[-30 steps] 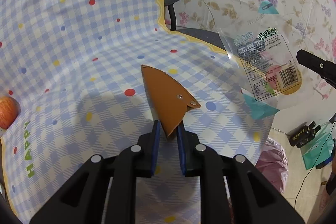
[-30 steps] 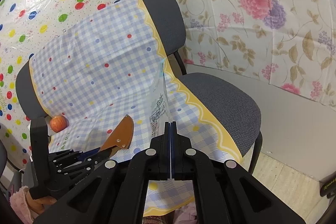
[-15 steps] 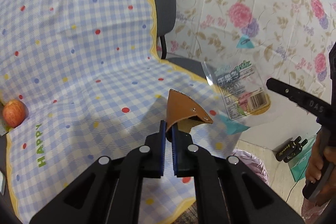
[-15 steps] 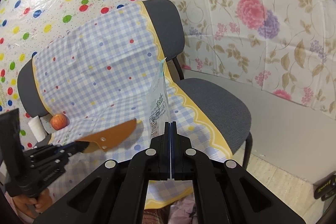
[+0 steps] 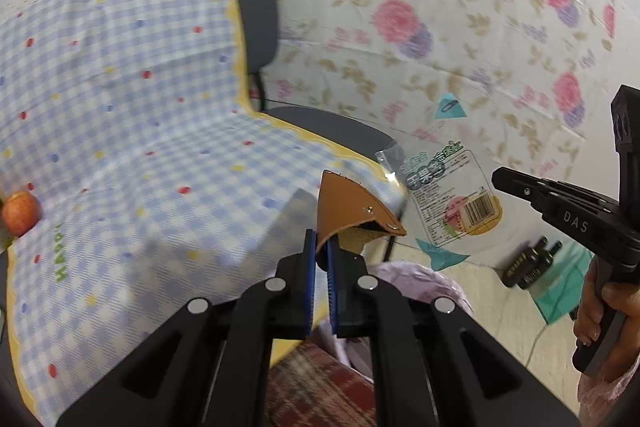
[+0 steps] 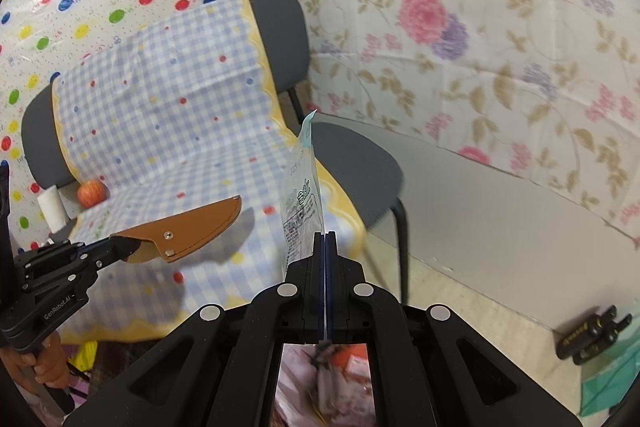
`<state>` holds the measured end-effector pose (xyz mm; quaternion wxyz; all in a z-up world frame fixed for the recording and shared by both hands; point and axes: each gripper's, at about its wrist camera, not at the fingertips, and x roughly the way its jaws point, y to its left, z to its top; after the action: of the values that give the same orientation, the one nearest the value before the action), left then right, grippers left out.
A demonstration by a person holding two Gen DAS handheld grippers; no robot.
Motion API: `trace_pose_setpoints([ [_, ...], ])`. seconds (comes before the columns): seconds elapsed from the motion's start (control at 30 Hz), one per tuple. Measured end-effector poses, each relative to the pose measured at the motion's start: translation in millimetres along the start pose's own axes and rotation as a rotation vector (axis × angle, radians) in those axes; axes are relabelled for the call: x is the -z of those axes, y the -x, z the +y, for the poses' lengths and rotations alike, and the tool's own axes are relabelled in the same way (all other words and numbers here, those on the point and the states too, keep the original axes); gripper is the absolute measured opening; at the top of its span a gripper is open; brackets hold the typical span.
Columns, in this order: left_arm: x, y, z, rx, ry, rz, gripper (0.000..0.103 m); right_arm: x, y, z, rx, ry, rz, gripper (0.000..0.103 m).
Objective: Collect trash
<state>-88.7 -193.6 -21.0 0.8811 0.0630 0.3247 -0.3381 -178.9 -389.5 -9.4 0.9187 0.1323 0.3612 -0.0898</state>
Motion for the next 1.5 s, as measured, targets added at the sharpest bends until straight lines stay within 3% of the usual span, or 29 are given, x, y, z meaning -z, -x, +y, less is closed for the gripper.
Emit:
trace_pose_setpoints([
  [0.23,14,-8,-42,0.077,-0.063,0.039,0.003,29,17,-25,0.072,-0.021,0.046,0.001],
  [0.43,25,-19,-67,0.091,-0.108,0.073,0.003,46,20,-42,0.123,-0.033,0.074,0.001],
  [1.03,23,-71,-80,0.128,-0.116,0.215,0.004,46,-25,-61,0.110,-0.073,0.140,0.006],
  [1.1,24,-75,-78,0.135,-0.110,0.232,0.005,44,-27,-61,0.097,-0.079,0.138,0.022],
  [1.13,25,-78,-77,0.139,-0.106,0.241,0.008,43,-27,-61,0.096,-0.082,0.134,0.034],
  [1.17,25,-80,-77,0.139,-0.106,0.249,0.016,43,-27,-61,0.098,-0.081,0.130,0.037],
  [1.3,26,-86,-76,0.145,-0.101,0.261,0.034,41,-26,-60,0.098,-0.083,0.126,0.037],
  [1.37,25,-85,-75,0.152,-0.097,0.257,0.049,40,-25,-61,0.100,-0.085,0.123,0.038],
  [1.5,21,-80,-74,0.152,-0.093,0.231,0.049,38,-20,-62,0.103,-0.096,0.112,0.038],
])
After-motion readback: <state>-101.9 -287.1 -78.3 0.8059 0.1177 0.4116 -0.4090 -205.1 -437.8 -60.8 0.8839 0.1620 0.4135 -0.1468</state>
